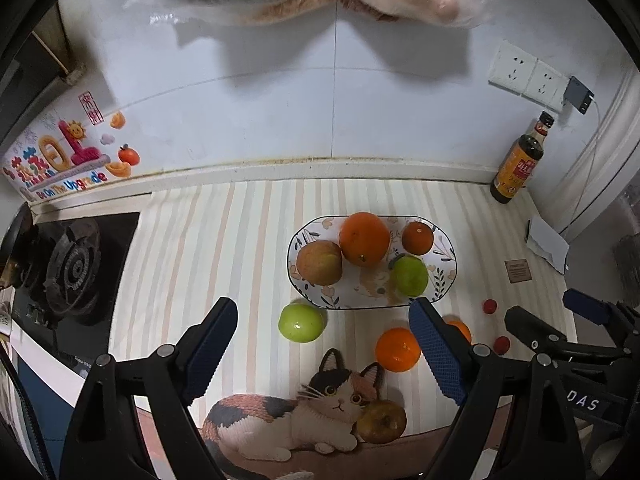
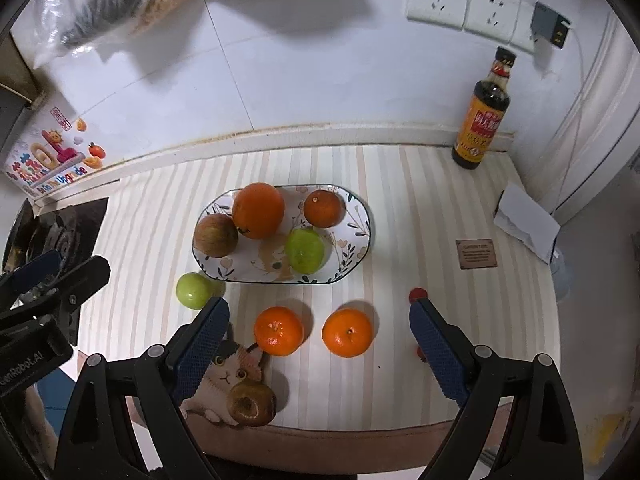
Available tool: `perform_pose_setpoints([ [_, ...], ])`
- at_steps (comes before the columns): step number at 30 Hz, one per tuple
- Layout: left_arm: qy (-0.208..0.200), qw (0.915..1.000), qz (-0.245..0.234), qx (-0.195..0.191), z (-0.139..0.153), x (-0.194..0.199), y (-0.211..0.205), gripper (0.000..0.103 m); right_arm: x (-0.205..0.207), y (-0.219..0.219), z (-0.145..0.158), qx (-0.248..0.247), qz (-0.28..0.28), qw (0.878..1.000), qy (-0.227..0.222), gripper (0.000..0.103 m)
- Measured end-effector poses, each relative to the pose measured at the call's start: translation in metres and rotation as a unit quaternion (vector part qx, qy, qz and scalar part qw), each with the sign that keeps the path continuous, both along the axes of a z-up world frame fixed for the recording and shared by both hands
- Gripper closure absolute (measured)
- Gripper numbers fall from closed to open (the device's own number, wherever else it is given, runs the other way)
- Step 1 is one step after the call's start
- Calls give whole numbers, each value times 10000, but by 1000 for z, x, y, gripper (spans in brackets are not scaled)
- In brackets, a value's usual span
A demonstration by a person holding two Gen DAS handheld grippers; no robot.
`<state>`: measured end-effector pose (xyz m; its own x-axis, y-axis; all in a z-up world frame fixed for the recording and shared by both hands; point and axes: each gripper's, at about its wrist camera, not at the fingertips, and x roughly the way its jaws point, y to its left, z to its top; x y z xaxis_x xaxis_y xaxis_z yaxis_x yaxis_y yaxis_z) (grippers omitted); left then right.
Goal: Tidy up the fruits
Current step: 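Lift both open tools away from the plate, then grasp the second brown apple with the left tool while the right tool grasps an orange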
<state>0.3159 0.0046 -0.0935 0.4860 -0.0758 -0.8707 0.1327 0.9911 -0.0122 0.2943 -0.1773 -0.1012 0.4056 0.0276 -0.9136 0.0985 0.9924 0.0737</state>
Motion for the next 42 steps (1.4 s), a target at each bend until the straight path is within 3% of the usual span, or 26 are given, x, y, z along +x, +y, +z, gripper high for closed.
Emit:
perform_pose_setpoints([
  [9, -30, 10000, 38, -37, 2, -19, 1, 15, -22, 1, 20, -11, -61, 9996, -261, 9],
  [12, 268, 9996, -39, -11, -17, -17, -3, 15, -23, -5, 12, 100, -115, 9996, -220, 9],
  [14, 501, 9987, -80, 1, -33, -16, -6, 3, -21, -11, 0, 187, -167, 9996, -95, 9],
  [16, 828, 9964, -152, 31, -55, -14, -11, 2, -20, -20, -17, 300, -234, 9992, 77, 9],
  [23, 2196, 9743, -488, 135, -146, -20, -41, 2, -14, -51, -91, 666, -360, 9938, 816, 9],
  [27, 2652, 9617, -660, 222, -179, -25, -59, 2, -12, -63, -129, 840, -430, 9890, 1138, 9],
  [33, 3180, 9445, -826, 71, -216, -28, -77, 2, -4, -71, -164, 895, -422, 9864, 1313, 9],
  [34, 3232, 9421, -889, 80, -222, -30, -81, 3, -2, -70, -166, 880, -405, 9864, 1324, 9],
  [35, 3248, 9410, -941, 133, -226, -31, -83, 12, 1, -68, -170, 862, -377, 9865, 1340, 9],
  [36, 3253, 9402, -992, 204, -230, -33, -86, 28, 4, -65, -174, 855, -325, 9864, 1362, 9],
  [38, 3305, 9381, -1020, 202, -235, -35, -88, 42, 11, -59, -183, 810, -236, 9865, 1405, 9],
  [42, 3032, 9476, -931, 378, -230, -36, -85, 42, 23, -48, -197, 713, -81, 9868, 1455, 11],
])
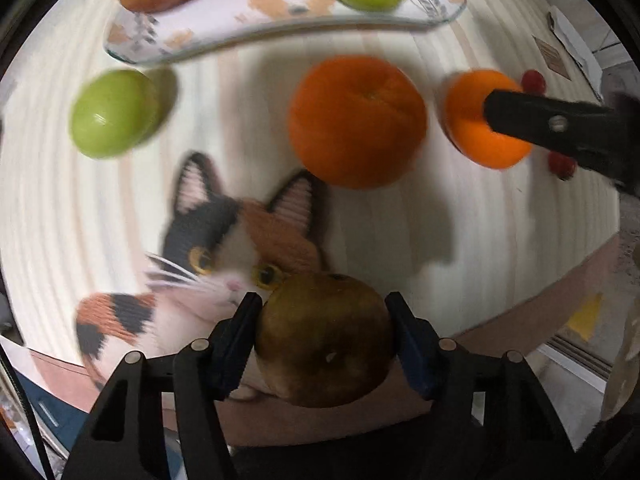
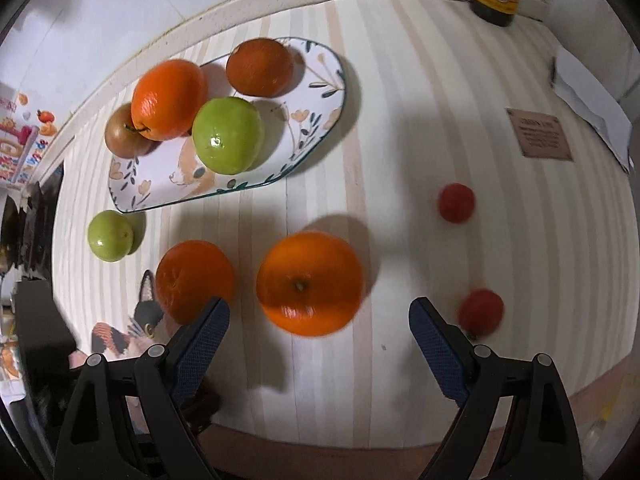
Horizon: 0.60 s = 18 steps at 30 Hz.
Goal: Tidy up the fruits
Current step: 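Grasp the second brown apple with the left tool while the right tool grasps an orange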
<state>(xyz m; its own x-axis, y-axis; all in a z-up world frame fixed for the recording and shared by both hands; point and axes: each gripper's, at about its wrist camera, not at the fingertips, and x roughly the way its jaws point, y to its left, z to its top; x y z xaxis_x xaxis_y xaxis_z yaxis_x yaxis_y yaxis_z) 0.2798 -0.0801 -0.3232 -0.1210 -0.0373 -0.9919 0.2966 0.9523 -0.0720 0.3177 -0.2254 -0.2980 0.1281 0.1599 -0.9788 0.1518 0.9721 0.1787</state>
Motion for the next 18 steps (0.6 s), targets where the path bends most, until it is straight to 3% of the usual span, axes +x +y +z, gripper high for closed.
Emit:
perform_pose_setpoints([
  [5, -245, 9991, 278, 201, 6, 9, 24, 42, 15, 15, -21, -74, 306, 9994, 141, 34],
  [7, -241, 9986, 405, 251, 5, 12, 33, 42, 14, 19, -23, -213, 418, 9989, 73, 35],
  [14, -198, 9977, 631, 174, 0, 17, 56, 42, -19, 34, -24, -16, 911, 9954, 296, 35],
  [18, -210, 9977, 618, 175, -2, 30, 60, 42, -31, 38, -33, 170, 823, 9955, 430, 35],
])
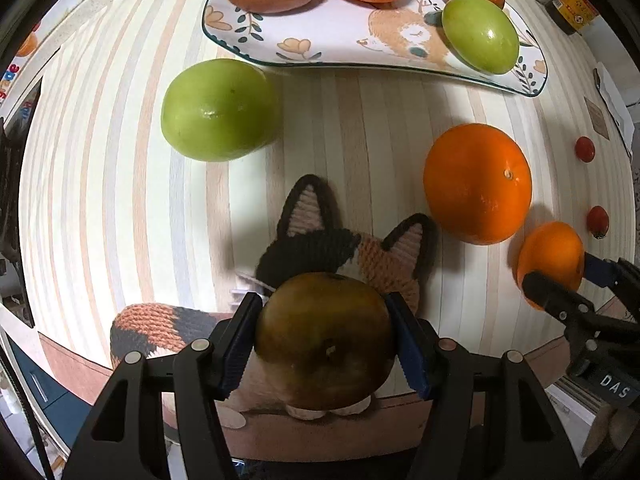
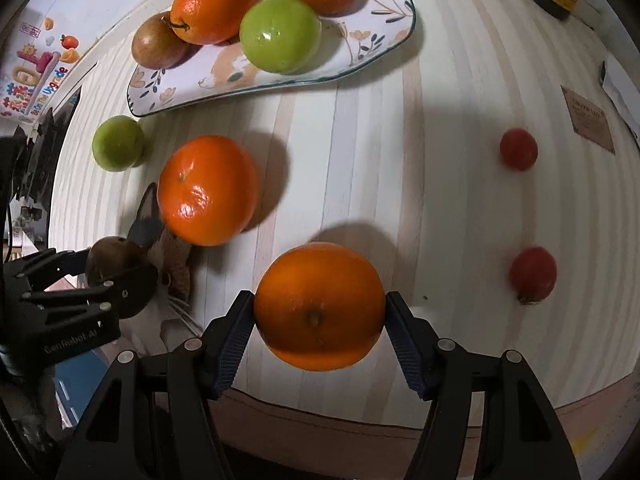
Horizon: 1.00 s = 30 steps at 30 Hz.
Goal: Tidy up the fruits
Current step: 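Grasp the second brown apple with the left tool while the right tool grasps an orange, then lower the brown apple and orange onto the plate and open both tools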
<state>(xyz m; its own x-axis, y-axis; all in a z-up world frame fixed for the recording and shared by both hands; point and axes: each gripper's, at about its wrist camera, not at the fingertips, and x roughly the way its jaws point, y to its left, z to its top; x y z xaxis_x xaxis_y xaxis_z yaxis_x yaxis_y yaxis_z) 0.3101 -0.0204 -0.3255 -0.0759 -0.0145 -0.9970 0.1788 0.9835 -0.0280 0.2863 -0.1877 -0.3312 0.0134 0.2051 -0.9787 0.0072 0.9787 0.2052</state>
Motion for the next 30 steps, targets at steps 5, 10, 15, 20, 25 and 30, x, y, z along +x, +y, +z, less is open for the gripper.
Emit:
perform_pose_setpoints([
  [5, 0, 10000, 5, -4, 0, 1, 1, 42, -6, 3, -1, -61, -82, 9999, -101, 35],
  [10, -148, 9997, -11, -171, 22, 6, -5, 43, -11, 12, 3, -233, 81, 9995, -208, 36],
  [15, -557, 9968, 37, -580, 72, 27, -9, 43, -6, 7, 29, -76, -93, 9987, -494, 36],
  [20, -919, 9930, 114, -739, 104, 69, -13, 42, 22, -6, 59, 108, -330, 9958, -843, 36],
  [25, -918, 9945, 175, -464, 89, 107, -11, 42, 70, -19, 73, 15, -458, 9926, -1123, 36],
  [30, -657, 9975, 191, -184, 59, 134, -15, 42, 120, -22, 58, -140, -465, 9935, -1027, 36],
])
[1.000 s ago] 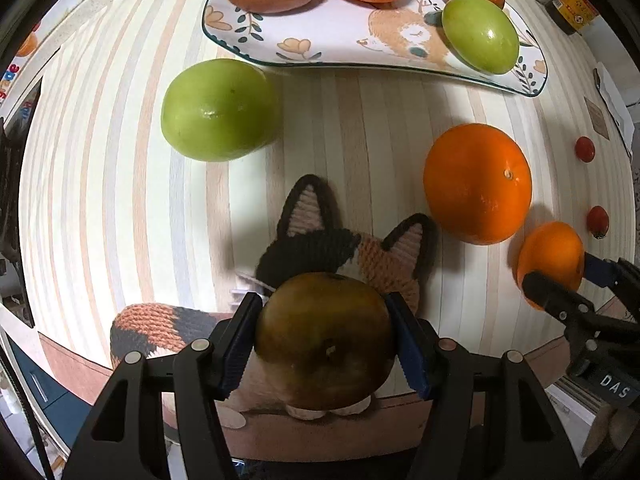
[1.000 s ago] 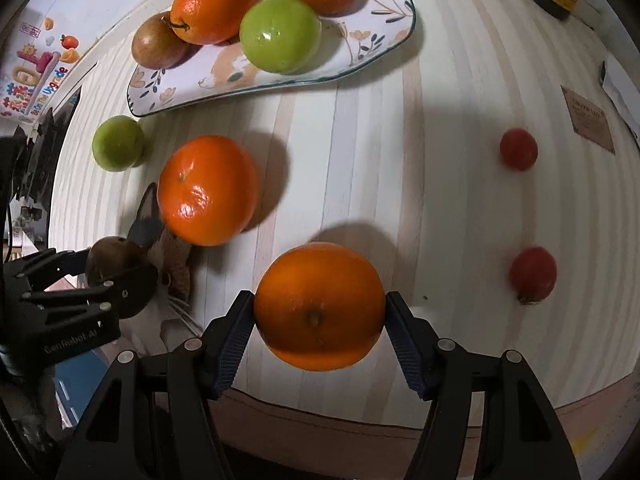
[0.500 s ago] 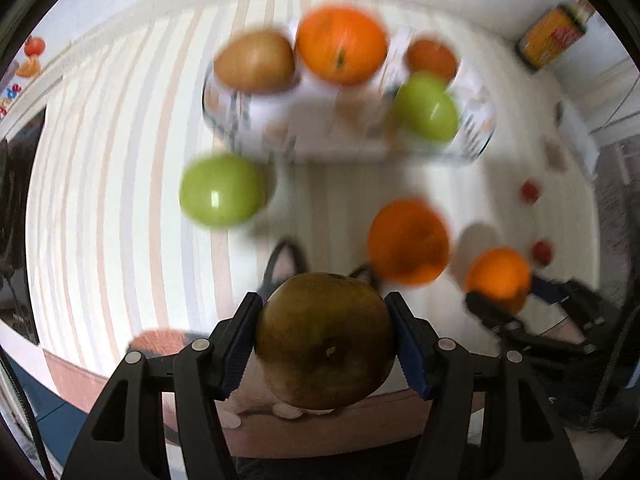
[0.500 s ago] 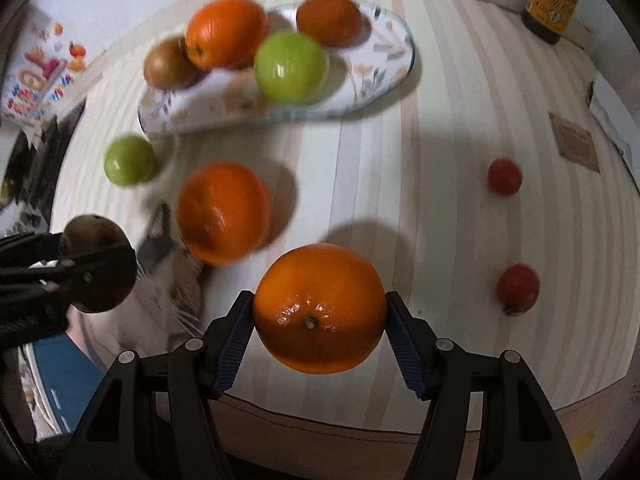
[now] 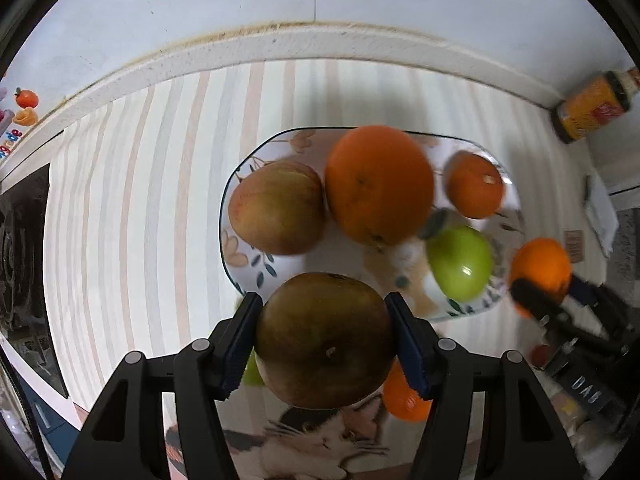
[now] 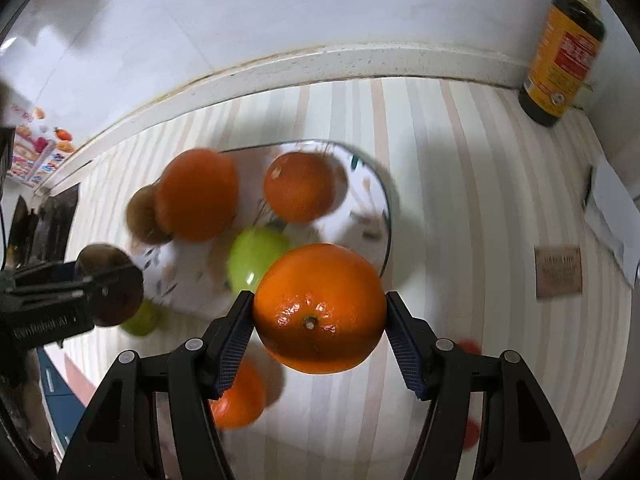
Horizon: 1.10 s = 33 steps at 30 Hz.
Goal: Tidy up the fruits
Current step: 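Lower the brown apple and orange onto the plate and open both tools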
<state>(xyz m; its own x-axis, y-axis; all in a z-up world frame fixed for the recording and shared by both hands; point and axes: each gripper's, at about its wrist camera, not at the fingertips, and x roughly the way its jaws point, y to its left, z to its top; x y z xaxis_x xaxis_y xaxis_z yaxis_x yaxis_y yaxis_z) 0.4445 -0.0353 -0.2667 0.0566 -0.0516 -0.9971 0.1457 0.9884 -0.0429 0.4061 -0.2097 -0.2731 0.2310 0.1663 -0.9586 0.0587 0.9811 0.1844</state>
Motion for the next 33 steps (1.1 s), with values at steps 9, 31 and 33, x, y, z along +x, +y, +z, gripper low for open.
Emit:
perform_pose_setpoints([
  [9, 321, 9993, 86, 143, -30, 16, 2, 42, 41, -23, -27, 84, -202, 9994, 255, 36],
  [31, -118, 9985, 536, -54, 18, -7, 36, 20, 9, -19, 12, -192, -295, 9990, 270, 9],
  [33, -223, 9984, 522, -9, 28, -13, 28, 20, 0, -13, 19, -264, -276, 9990, 252, 9],
])
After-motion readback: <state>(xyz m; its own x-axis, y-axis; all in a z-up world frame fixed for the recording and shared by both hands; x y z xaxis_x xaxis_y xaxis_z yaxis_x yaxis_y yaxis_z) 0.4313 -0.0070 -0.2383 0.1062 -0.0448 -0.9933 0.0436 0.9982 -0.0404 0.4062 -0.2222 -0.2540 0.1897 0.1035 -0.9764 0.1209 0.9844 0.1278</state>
